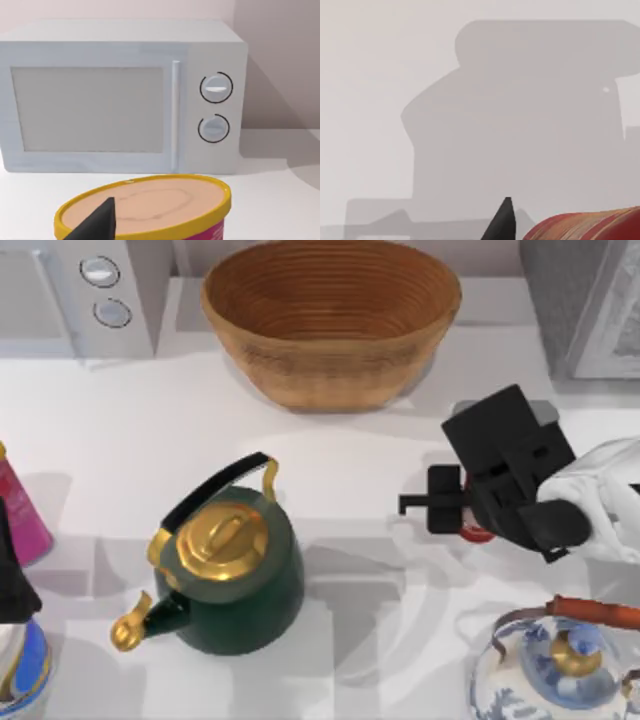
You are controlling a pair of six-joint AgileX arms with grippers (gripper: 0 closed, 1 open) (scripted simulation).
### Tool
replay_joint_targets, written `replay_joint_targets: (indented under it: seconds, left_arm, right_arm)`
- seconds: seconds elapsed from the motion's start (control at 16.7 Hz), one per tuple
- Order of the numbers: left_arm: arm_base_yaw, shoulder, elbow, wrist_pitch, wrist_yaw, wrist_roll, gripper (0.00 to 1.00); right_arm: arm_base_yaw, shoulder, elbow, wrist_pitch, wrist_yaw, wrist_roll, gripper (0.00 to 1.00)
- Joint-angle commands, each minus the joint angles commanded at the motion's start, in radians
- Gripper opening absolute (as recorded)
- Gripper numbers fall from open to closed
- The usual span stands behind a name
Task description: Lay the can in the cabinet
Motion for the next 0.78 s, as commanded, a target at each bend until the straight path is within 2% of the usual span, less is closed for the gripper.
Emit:
replay_joint_targets:
  seconds: [0.48, 0.78]
  left_arm:
    - [0.000, 0.000, 0.000, 0.000, 0.000, 0.000, 1.00]
    - [0.000, 0.000, 0.000, 0.000, 0.000, 0.000, 1.00]
  right_arm:
    - [-0.004, -0.174, 0.270, -0.476, -0.002, -0.004, 0.00]
    - [-0.013, -0.225, 0.321, -0.559, -0.005, -0.007, 0.00]
